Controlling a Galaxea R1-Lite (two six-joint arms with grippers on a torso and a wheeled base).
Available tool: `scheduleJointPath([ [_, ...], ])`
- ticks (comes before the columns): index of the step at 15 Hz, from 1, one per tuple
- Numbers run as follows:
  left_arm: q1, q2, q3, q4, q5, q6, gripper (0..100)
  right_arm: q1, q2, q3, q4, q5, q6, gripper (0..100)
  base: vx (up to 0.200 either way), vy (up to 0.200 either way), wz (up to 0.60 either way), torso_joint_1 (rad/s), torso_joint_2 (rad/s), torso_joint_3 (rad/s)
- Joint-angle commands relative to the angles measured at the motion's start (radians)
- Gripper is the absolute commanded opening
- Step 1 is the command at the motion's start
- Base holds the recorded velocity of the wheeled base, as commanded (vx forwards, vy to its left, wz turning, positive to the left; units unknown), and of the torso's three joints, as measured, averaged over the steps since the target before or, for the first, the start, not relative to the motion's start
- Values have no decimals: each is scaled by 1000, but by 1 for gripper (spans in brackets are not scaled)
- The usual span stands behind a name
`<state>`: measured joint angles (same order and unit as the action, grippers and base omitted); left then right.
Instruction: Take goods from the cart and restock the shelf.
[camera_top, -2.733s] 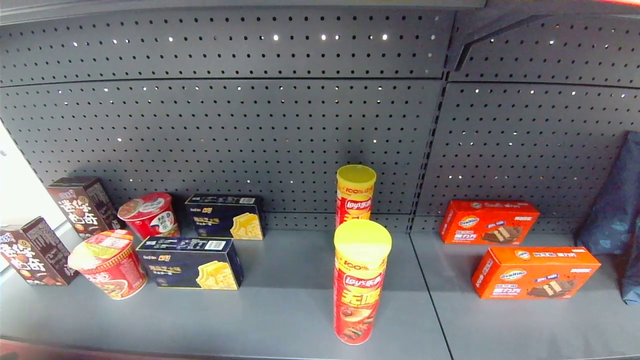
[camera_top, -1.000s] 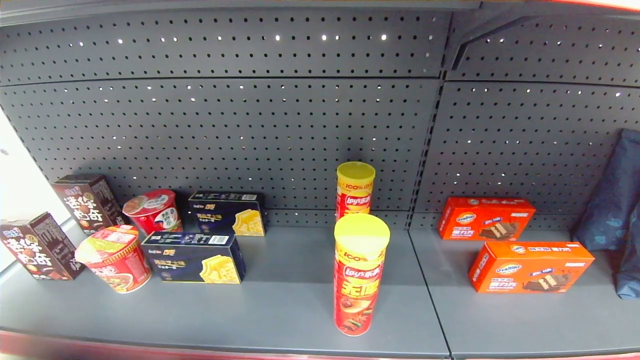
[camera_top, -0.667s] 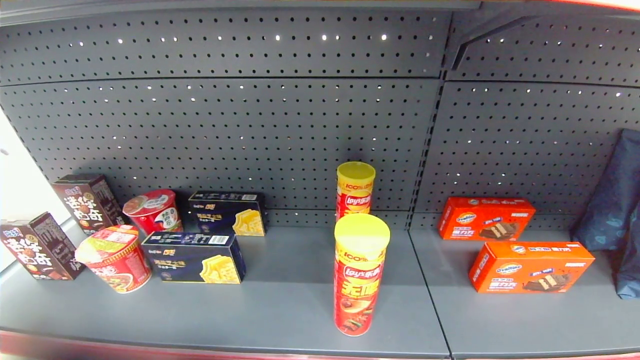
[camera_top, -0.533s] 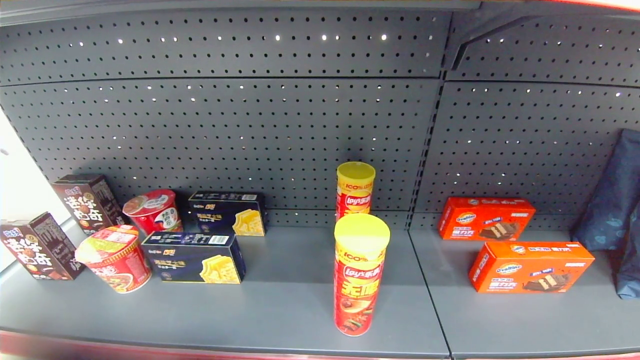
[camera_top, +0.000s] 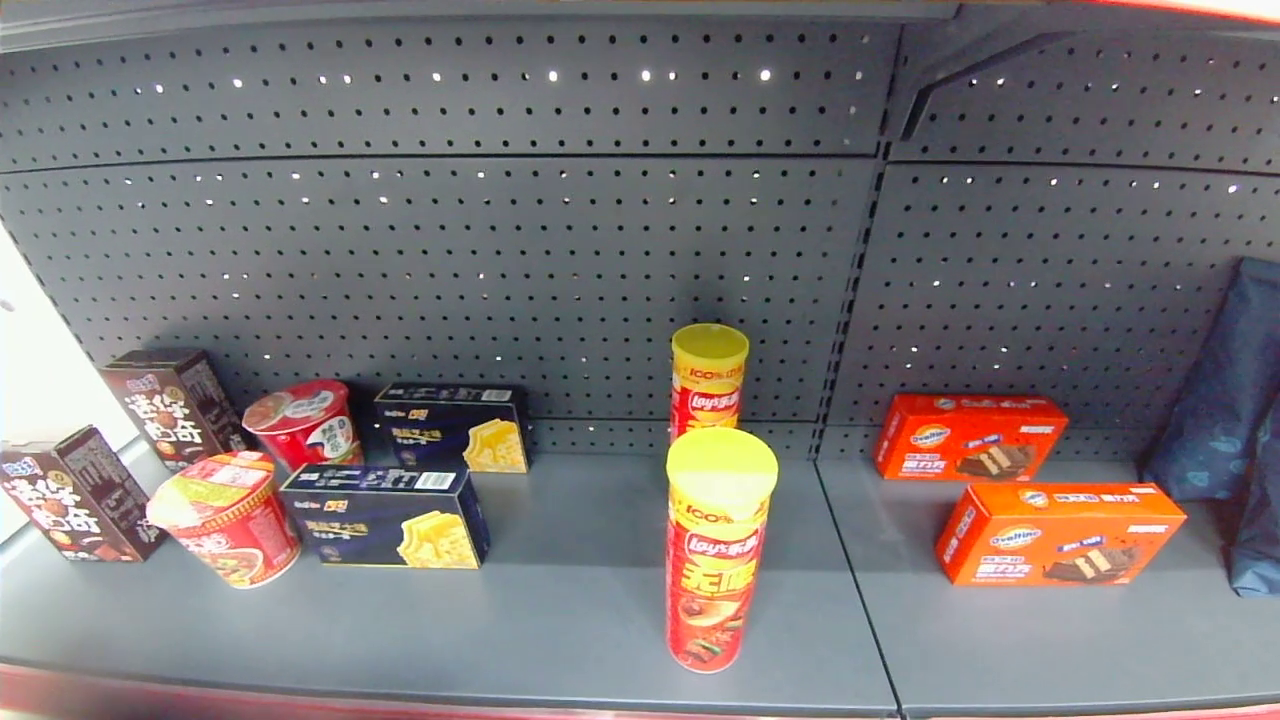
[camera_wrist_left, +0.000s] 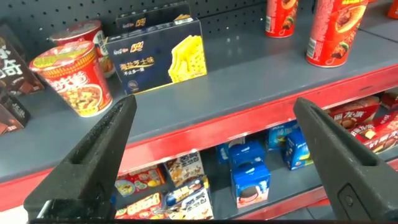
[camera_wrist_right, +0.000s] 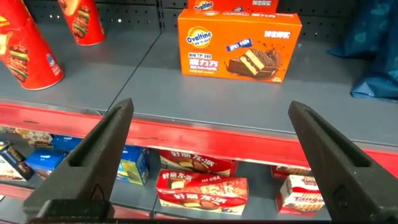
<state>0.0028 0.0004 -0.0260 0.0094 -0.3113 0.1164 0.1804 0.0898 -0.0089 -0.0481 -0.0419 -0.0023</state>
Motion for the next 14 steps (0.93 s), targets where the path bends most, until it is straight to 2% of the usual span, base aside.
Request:
scheduleJointPath([
  [1, 0, 0, 0, 0, 0, 0, 100, 1, 4, 0, 1, 0, -1, 100, 0, 0, 0, 0, 0, 0],
  [14, 0, 0, 0, 0, 0, 8, 100, 1, 4, -2, 2, 19, 1, 100, 0, 0, 0, 0, 0, 0],
])
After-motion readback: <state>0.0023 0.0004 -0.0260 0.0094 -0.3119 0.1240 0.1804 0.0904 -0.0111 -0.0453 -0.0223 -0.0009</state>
